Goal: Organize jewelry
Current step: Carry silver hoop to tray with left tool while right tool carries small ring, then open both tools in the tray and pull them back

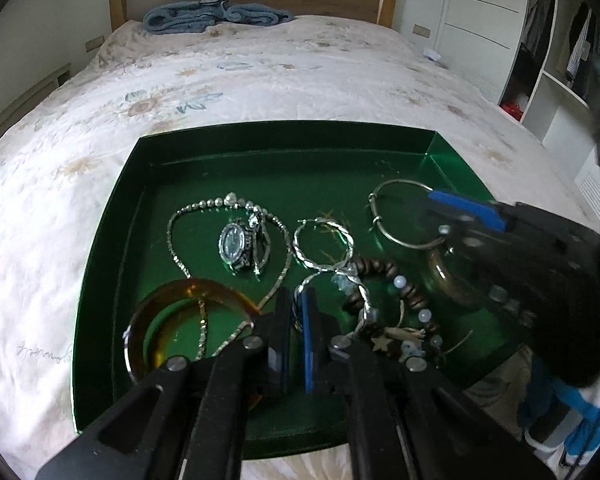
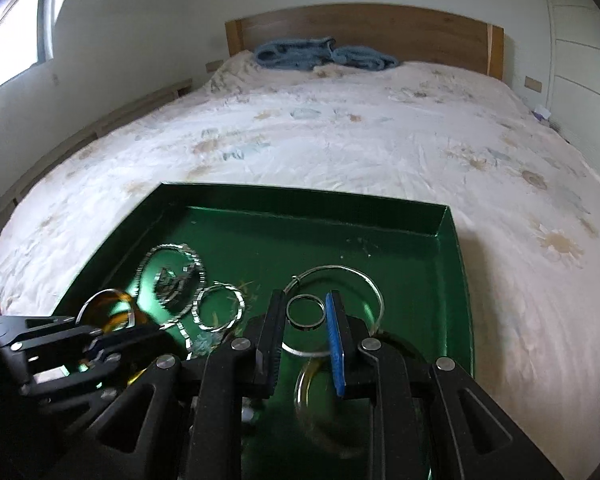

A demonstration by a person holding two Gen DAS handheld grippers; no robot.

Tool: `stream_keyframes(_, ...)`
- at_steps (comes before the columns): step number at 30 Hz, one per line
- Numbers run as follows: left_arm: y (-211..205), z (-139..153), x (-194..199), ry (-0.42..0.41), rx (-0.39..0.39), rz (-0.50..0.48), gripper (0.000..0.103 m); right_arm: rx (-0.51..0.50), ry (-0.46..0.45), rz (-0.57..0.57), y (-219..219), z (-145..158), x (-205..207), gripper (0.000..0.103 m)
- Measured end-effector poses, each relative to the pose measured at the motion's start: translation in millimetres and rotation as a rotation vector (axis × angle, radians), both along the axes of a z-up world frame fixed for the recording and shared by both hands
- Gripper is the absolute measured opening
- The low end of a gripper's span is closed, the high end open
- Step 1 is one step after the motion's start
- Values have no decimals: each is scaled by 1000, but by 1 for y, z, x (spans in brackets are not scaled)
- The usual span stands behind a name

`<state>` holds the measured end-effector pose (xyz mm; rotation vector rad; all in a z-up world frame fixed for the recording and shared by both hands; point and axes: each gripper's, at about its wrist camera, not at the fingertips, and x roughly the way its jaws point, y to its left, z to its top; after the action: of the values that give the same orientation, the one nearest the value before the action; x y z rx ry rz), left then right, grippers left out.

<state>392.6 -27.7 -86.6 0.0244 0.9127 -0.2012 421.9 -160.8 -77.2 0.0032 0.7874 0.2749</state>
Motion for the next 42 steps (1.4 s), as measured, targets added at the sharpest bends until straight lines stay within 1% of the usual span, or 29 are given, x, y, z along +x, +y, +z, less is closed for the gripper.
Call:
stream_keyframes(4, 1, -2, 3, 1, -4, -8, 5, -55, 59, 11, 6, -12, 12, 20)
stream_keyframes(8, -1, -3, 2, -11, 4, -11, 6, -90, 77, 33, 11, -14, 11, 20)
stream_keyframes(10, -2, -3, 1, -16, 10, -11, 6, -106, 74, 34, 12, -13, 10, 22)
stream_keyframes(13, 0, -1, -3, -12, 4, -10, 6, -97, 57, 23, 11, -9, 6, 36)
stream_keyframes(14, 1, 0, -4, -13, 1, -7, 8, -91, 49, 20, 10, -7, 6, 46)
stream_keyframes(15, 2, 2, -5, -17, -3, -6, 10, -88, 38, 14, 9, -5, 4, 53)
stream_keyframes(17, 6, 9, -10, -35, -18, -2, 20, -85, 17, 2, 7, 1, 0, 54)
stream_keyframes(19, 8, 18, -16, -57, -27, 6, 22, -70, 0, -13, 3, 9, -6, 57)
stream_keyframes(21, 10, 28, -23, -84, -37, 17, 23, -50, -19, -34, -2, 18, -15, 63)
stream_keyframes(25, 16, 43, -43, -149, -50, 48, 23, -5, -44, -45, -10, 35, -36, 67)
stream_keyframes(27, 18, 47, -55, -169, -25, 56, 23, -2, -57, -43, -11, 42, -52, 70)
stream_keyframes(30, 18, 50, -72, -193, 15, 68, 23, 6, -65, -37, -13, 49, -75, 71)
stream_keyframes(33, 19, 52, -92, -193, 36, 66, 23, 15, -69, -32, -13, 53, -99, 71)
stream_keyframes(40, 27, 64, -133, -179, 8, 72, 23, 25, -70, -27, -8, 58, -152, 71)
stream_keyframes(42, 29, 68, -145, -188, 10, 76, 23, 23, -69, -27, -7, 59, -168, 71)
